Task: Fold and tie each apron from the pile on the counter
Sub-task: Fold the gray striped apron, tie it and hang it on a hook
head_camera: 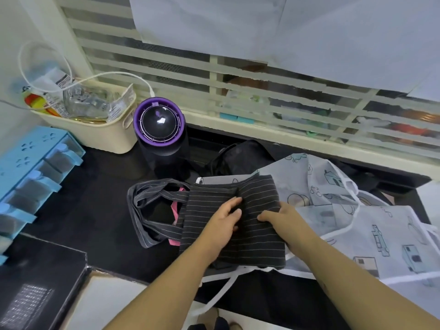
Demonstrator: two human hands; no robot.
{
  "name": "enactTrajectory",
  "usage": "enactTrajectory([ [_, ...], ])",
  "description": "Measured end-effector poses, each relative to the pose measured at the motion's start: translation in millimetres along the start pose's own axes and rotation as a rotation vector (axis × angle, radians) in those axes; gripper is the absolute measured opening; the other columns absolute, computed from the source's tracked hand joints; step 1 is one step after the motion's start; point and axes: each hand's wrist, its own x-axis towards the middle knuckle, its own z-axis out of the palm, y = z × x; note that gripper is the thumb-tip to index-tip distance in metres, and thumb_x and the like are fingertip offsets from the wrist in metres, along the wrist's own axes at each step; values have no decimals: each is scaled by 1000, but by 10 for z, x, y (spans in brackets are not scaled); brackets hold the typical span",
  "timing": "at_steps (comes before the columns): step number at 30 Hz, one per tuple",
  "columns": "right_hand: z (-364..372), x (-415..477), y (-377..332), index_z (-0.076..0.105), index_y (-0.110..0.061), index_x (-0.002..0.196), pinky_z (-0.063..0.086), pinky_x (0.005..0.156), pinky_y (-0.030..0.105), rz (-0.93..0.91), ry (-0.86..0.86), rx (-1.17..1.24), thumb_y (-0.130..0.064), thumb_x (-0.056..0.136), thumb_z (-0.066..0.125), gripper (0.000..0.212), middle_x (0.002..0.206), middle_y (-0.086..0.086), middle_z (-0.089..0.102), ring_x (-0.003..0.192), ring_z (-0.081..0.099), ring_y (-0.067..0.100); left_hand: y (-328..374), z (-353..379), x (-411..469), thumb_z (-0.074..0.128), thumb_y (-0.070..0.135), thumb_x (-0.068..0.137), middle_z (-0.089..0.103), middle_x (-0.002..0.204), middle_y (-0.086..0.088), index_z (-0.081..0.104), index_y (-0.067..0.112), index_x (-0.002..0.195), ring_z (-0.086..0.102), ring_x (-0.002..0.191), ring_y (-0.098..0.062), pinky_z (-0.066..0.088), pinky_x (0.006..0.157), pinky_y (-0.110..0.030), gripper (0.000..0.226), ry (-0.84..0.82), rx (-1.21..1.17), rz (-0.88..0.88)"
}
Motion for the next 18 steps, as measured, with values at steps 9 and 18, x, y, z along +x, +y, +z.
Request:
enactTrajectory([
  [9,668,-29,2,9,-26,153,43,66,13,-134,-275,-231,-27,92,58,78,92,-7,58,72,59,4,23,-388,56,38,66,90,71,110,-12,69,11,111,67,103,-27,49,84,-40,66,74,-567,-337],
  [18,647,90,247,45,-27,136,44,86,12,-381,64,-346,-12,91,58,49,120,-10,45,100,51,4,-133,-519,78,51,52,89,61,116,-2,60,38,107,56,108,-21,46,95,-43,24,238,44,-290],
])
